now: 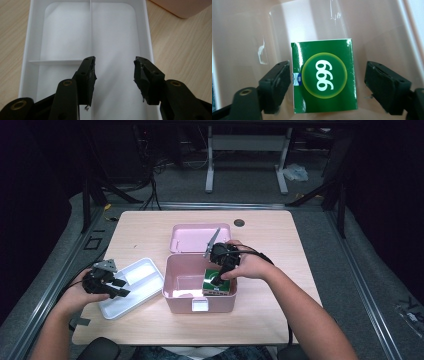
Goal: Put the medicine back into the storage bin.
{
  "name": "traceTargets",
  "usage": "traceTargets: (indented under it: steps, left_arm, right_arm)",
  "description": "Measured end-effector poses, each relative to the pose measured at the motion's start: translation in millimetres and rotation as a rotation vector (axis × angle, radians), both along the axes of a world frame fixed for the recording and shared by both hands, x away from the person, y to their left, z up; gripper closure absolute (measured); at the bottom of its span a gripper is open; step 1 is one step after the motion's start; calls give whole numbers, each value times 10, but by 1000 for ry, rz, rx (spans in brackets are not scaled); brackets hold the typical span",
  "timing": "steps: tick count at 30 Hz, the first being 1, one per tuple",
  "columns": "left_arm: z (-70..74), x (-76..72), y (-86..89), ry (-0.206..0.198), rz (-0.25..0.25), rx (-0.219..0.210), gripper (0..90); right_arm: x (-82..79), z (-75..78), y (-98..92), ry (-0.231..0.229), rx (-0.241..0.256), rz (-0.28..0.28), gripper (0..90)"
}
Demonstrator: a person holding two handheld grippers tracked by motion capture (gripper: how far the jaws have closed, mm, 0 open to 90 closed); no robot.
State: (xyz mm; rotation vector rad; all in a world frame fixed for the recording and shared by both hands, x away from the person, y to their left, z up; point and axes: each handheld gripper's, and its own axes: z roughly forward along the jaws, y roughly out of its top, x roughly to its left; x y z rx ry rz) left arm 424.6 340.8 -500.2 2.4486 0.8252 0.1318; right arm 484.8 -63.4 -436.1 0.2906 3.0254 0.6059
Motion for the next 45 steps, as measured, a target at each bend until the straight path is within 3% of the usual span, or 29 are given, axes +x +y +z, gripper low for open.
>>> traceTargets:
  steps: [12, 21, 30, 38, 45]
  left_arm:
    - [110, -15, -60, -16, 13, 10, 527]
    - [239, -17, -86, -22, 86, -12, 551]
    - [327, -32, -188, -21, 90, -19, 578]
    - [374, -42, -263, -21, 95, -34, 608]
    - [411, -59, -349, -36, 73, -44, 626]
  right_arm:
    - [103, 251, -149, -11, 46, -56, 335]
    - [214, 371, -321, -12, 103, -135, 383]
    - [375, 353, -501, -1, 105, -217, 411]
    - [506, 312, -605, -32, 122, -266, 431]
    - [627, 301, -702, -31, 142, -350, 451]
